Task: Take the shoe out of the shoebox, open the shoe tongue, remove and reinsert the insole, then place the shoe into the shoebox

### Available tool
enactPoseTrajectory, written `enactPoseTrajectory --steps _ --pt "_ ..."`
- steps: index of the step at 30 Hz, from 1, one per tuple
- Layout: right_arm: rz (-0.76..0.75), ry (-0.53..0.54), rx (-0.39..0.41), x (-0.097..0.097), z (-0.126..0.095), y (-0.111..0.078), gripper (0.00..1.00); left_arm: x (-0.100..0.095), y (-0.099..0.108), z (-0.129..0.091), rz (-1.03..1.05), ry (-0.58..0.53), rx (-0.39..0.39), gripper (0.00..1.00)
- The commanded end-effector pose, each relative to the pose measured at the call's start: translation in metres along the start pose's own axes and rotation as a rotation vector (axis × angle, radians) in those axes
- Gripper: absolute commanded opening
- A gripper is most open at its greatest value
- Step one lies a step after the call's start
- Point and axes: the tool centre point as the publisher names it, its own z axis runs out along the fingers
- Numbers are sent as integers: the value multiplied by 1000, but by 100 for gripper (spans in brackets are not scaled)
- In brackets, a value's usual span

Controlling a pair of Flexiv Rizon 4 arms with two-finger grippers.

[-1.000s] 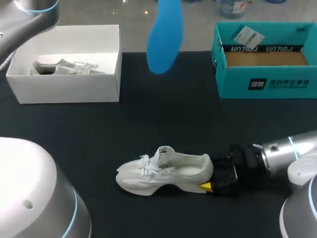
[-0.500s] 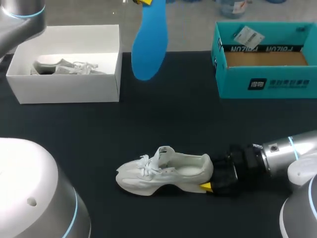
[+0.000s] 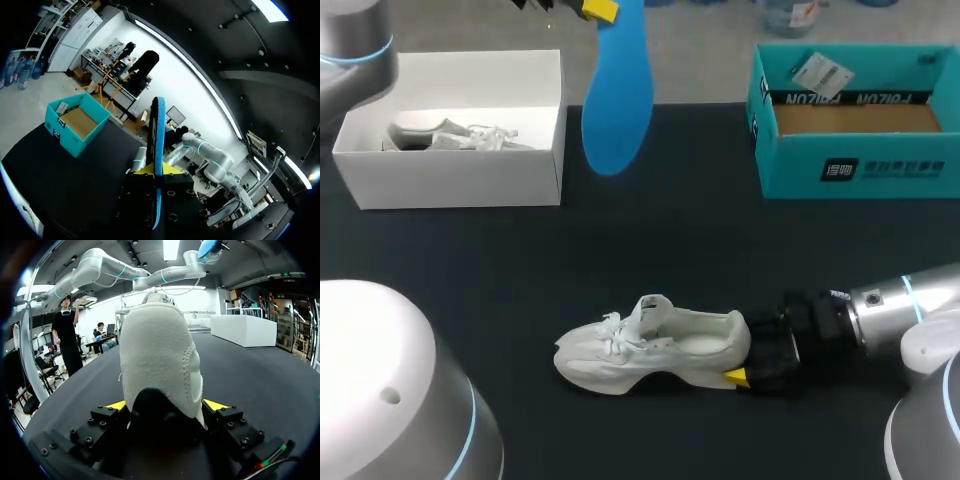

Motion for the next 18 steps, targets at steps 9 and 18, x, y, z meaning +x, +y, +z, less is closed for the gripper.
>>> enactPoseTrajectory --steps 9,18 --pt "1 -1 4 1 2 -2 100 6 7 3 -21 -17 55 0" --pt "-92 -53 38 0 -26 21 100 6 7 3 -21 -17 55 0"
